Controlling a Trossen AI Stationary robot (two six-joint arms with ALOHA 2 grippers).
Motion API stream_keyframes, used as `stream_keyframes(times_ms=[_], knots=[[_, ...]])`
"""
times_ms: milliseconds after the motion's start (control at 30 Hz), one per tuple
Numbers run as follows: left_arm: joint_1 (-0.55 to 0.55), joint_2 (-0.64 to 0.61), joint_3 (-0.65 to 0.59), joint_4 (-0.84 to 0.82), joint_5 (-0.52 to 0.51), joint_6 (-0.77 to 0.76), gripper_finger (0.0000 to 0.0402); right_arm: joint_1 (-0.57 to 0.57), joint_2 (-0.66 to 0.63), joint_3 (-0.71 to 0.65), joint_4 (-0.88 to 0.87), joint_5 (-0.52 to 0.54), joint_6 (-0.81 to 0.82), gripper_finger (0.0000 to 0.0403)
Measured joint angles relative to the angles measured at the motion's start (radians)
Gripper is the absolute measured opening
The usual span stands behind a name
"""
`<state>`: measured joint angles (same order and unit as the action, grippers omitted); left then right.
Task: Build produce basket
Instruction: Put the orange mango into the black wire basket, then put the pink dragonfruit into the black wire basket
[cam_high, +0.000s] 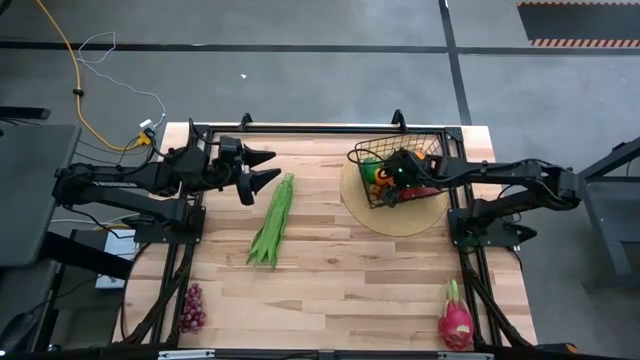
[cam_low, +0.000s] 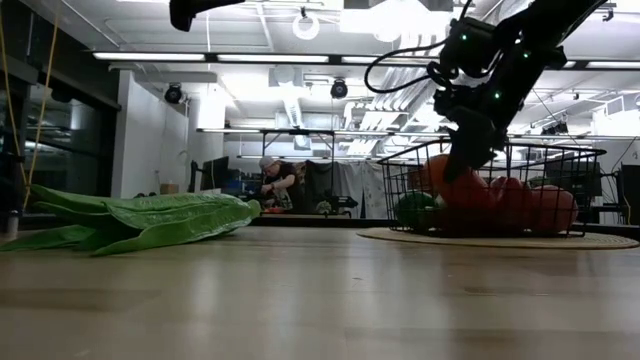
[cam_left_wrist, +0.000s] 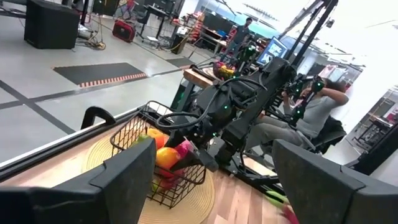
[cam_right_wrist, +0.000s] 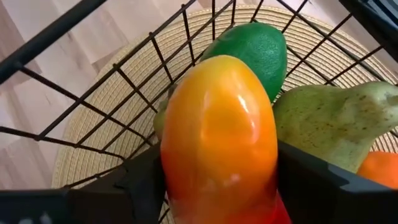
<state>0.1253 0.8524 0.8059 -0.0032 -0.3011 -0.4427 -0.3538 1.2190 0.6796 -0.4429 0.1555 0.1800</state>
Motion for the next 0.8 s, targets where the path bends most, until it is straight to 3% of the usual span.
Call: stream_keyframes(times_ms=[233,367,567,667,800], knots=[[-0.001,0.000,0.000,0.000,0.036,0.000,0.0310,0.000,0.001,0.016,-0.015,0.001,-0.005,0.0333],[-0.001,0.000,0.000,0.000,0.036,0.010,0.0310,0.000,-0.006,0.100,-0.124,-0.009,-0.030,0.0380],[-0.001,-0.024,0.000,-0.028,0.044,0.108,0.0310,0.001,-0.089,0.243,-0.255,-0.043,-0.043,0.0397],[-0.003,-0.054,0.000,-0.058,0.069,0.154,0.0310,0.014,-0.174,0.237,-0.153,-0.117,0.013,0.0395],[-0.009,-0.087,0.000,-0.091,0.092,0.158,0.0310,0.082,-0.282,0.117,0.216,-0.174,0.186,0.0395]])
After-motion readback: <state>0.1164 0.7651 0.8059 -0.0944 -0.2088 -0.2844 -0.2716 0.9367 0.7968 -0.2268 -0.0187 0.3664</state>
